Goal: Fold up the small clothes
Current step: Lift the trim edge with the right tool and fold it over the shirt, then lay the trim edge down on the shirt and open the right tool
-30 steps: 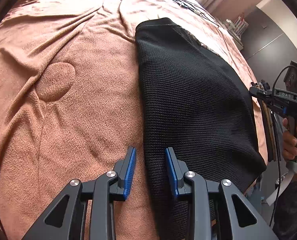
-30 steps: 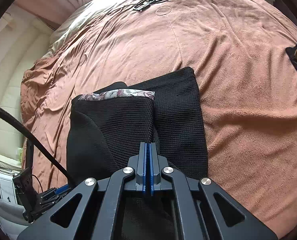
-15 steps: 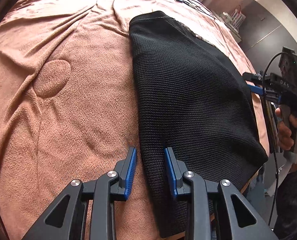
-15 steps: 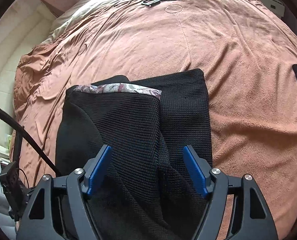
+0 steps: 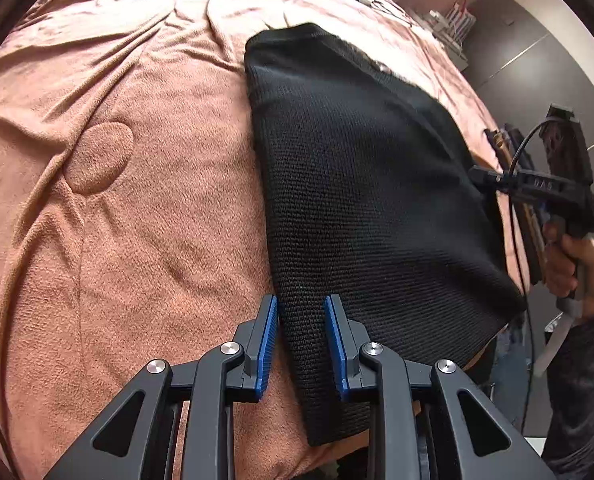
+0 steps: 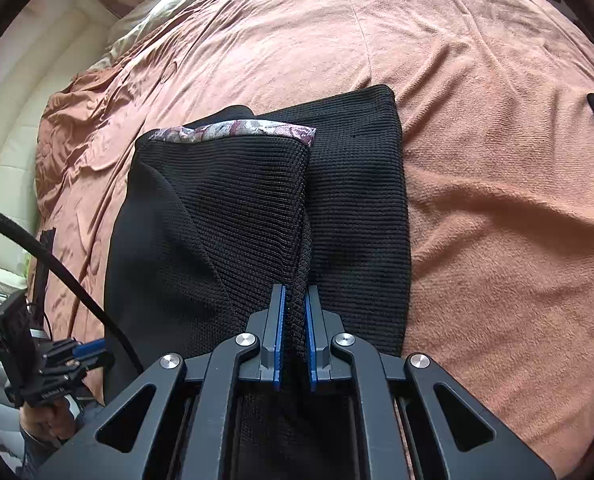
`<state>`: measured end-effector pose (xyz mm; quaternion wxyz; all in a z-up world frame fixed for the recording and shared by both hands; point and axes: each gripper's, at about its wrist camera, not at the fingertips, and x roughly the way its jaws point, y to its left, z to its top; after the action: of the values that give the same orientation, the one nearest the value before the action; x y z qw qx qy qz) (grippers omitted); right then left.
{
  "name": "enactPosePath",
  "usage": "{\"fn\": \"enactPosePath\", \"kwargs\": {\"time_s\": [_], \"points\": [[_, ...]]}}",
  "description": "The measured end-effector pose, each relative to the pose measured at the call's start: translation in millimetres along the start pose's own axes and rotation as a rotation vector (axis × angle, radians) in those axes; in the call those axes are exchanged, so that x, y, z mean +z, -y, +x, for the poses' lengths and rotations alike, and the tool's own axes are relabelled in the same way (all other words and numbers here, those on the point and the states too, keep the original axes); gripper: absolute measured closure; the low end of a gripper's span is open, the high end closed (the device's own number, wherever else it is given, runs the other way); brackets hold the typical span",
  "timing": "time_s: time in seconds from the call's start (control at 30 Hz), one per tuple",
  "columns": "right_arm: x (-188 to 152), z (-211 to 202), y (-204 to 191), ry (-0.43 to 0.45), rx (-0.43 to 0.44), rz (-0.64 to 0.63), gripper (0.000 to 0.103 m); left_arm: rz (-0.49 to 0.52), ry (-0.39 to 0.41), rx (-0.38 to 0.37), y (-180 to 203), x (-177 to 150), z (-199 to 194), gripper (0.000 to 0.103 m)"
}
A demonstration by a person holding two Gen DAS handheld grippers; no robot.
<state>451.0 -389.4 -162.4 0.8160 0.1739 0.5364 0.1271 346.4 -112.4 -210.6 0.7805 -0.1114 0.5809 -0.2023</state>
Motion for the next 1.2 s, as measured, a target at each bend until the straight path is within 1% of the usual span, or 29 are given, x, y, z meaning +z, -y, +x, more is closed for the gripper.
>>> {"fn": "enactPosePath", "kwargs": {"time_s": [0.1, 0.17, 0.27, 0.33, 0.4, 0.47, 0.53, 0.57, 0.63, 0.67, 0.7, 0.83, 1.0, 1.1, 1.2], "points": [[-2, 1, 4, 0.007, 0.000, 0.016, 0.097, -0.005, 0.011, 0.002, -2, 4, -1, 0.076], [-3, 0, 3, 0.027, 0.009, 0.023, 0.097, -0.002, 0.006, 0.007, -1, 5, 2, 0.076], [-3, 3, 9, 0.025, 0.046, 0.065, 0.095, -0.003, -0.016, 0.013, 2, 6, 12, 0.076], [1, 7, 11, 0.020, 0.079, 0.085, 0.086, -0.003, -0.016, 0.017, 4, 4, 17, 0.076], [6, 13, 13, 0.020, 0.114, 0.092, 0.066, -0.004, -0.014, 0.016, 5, 4, 17, 0.076], [12, 19, 10, 0.022, 0.123, 0.087, 0.065, -0.010, -0.015, 0.012, 3, 3, 17, 0.076], [17, 22, 7, 0.041, 0.100, 0.075, 0.065, -0.011, -0.015, 0.010, 4, 3, 18, 0.077], [18, 22, 6, 0.049, 0.086, 0.078, 0.065, -0.010, -0.015, 0.010, 4, 3, 18, 0.077], [18, 19, -1, 0.075, 0.070, 0.070, 0.079, -0.010, -0.017, 0.010, 5, 5, 18, 0.077], [16, 17, -6, 0.081, 0.057, 0.061, 0.092, -0.010, -0.017, 0.007, 6, 5, 18, 0.077], [15, 15, -13, 0.090, 0.039, 0.050, 0.097, -0.010, -0.017, 0.001, 6, 6, 19, 0.077], [8, 2, -41, 0.118, 0.014, -0.031, 0.099, -0.020, -0.018, -0.018, 2, 6, 18, 0.077], [-9, -13, -78, 0.142, 0.019, -0.137, 0.099, -0.039, -0.016, -0.045, -4, 7, 18, 0.077], [-21, -13, -99, 0.136, 0.023, -0.195, 0.099, -0.048, -0.014, -0.060, -11, 6, 17, 0.077], [-31, -4, -121, 0.112, 0.030, -0.247, 0.099, -0.064, -0.006, -0.077, -19, 5, 12, 0.076]]}}
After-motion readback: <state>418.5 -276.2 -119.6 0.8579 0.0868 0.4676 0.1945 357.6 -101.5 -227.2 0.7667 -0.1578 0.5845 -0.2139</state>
